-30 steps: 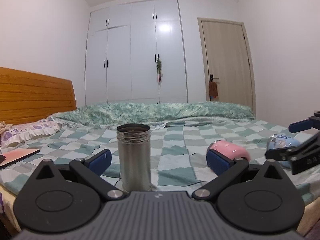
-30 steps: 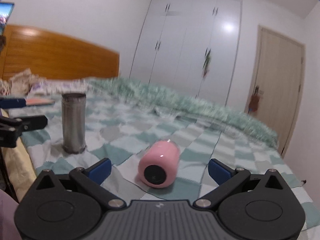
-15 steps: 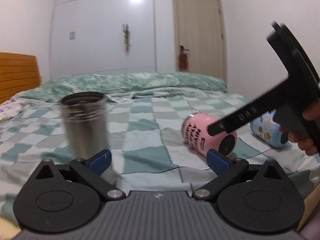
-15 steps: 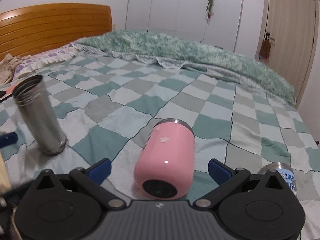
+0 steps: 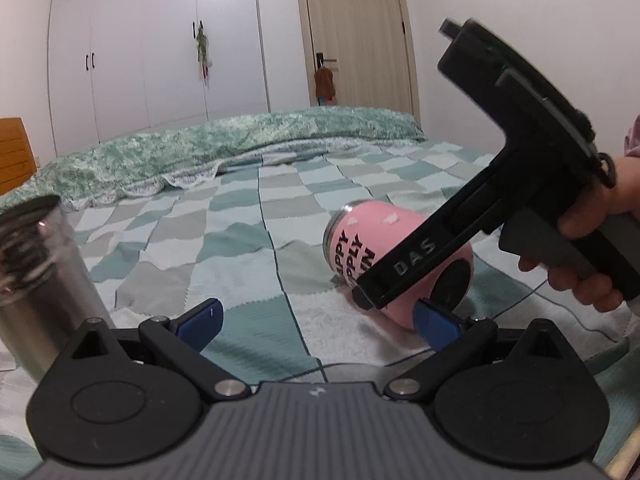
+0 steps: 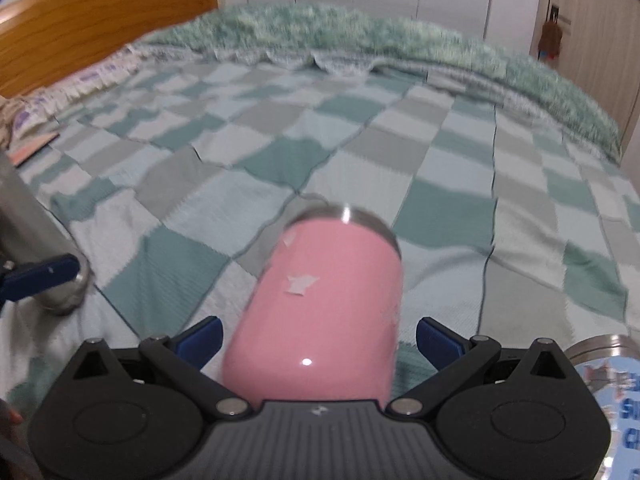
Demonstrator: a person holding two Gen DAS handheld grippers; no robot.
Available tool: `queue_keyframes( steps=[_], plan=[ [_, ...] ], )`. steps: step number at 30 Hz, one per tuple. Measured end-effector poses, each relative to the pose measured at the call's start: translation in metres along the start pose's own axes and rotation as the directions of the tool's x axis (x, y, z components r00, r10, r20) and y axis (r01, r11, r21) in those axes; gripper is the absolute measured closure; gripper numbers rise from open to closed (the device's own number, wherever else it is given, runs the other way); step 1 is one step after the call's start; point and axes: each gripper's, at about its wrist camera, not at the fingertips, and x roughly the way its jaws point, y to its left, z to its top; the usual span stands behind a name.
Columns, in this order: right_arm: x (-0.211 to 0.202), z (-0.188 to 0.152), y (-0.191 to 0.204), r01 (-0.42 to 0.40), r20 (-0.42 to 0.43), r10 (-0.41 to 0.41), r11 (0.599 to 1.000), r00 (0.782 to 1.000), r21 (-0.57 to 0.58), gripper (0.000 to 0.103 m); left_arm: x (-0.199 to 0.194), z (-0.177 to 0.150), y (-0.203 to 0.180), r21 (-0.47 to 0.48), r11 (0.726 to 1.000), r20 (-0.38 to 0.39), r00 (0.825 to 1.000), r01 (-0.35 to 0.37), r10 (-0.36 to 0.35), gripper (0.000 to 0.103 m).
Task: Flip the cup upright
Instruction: 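Move the right gripper to the lying pink tumbler and grasp its base, then lift the pink tumbler with the right gripper toward the left gripper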
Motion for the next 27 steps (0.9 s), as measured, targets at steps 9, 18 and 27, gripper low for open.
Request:
queue_keyframes(
  steps=[9,18,27],
  plan=[
    [-0.024,-0.032,-0.013,-0.087,0.060,0.082,0.992,0.995,0.094,0.015,-0.016,-0.001,-0.002,0.005,1.000,0.013,1.000,0.026,-0.026,0.000],
    [-0.091,-0.063,-0.009,-0.123,0.163,0.096,0.980,0.982,0.159,0.018,-0.070,-0.009,-0.010,-0.022,0.999,0.037,0.998,0.043,-0.042,0.000],
    [-0.147,-0.114,0.051,-0.001,0.370,-0.020,0.999,0.929,0.055,0.020,-0.135,-0.028,0.001,-0.061,0.998,0.043,0.998,-0.031,0.034,0.000]
  ],
)
